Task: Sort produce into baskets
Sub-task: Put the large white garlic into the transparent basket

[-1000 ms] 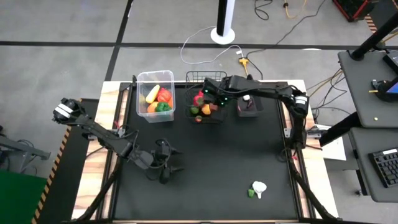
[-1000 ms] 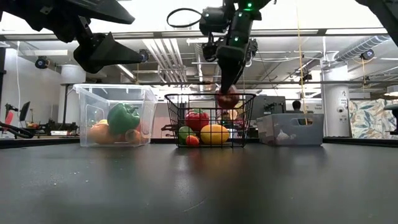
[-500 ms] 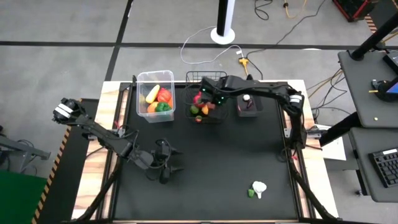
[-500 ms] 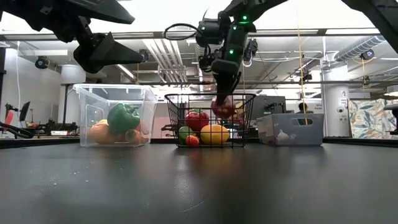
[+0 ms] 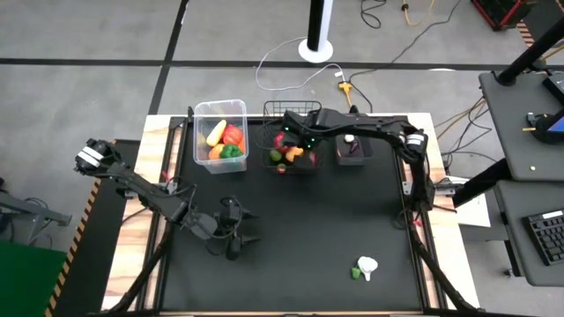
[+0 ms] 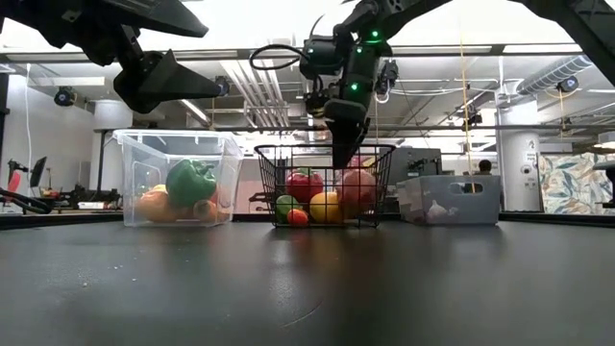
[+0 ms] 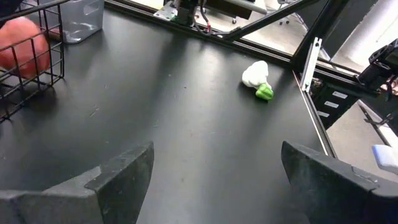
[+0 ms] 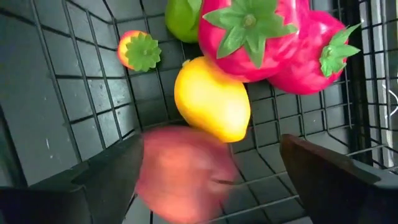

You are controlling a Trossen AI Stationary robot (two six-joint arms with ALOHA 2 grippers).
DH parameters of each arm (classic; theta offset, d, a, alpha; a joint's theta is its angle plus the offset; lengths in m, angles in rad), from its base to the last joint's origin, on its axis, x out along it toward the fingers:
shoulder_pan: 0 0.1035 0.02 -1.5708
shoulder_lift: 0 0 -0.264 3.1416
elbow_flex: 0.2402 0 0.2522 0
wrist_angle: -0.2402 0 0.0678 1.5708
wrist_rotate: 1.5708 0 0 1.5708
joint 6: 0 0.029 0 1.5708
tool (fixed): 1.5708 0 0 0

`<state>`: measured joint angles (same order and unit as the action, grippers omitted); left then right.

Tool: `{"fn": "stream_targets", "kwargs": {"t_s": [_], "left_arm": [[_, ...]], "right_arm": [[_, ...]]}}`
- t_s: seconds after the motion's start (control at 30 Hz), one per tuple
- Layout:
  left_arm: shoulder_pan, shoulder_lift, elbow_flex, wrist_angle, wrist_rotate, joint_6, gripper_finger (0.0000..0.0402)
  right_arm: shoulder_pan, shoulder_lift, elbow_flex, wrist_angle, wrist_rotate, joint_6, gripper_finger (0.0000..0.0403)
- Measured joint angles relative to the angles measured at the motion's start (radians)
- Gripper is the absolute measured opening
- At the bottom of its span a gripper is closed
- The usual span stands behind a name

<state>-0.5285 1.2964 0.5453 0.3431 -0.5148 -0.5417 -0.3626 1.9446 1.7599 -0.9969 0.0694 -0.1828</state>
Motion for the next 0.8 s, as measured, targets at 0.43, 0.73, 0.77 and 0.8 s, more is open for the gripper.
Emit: {"fn": "stream_targets", "kwargs": {"t_s": [0.43,0.73,0.77,0.8], "left_arm": [[0.0,0.0,0.0,0.0,0.0,0.0,0.0333],[0.0,0.0,0.0,0.005,-0.001,0.0,0.0333],[0.0,0.0,0.0,0.006,-0.001,0.0,0.0333],[0.0,0.0,0.0,0.007,-0.002,0.0,0.0333]], "right_arm": [[0.0,-0.029,0.0,0.01,-0.096,0.034,0.0368],[0.047,-0.166,0.0,0.016,-0.095,0.117,0.0368],[0.056,-0.186,0.0,0.015,-0.095,0.135,0.0368],[0.068,-0.205,0.0,0.015,-0.095,0.154,0.0368]]}}
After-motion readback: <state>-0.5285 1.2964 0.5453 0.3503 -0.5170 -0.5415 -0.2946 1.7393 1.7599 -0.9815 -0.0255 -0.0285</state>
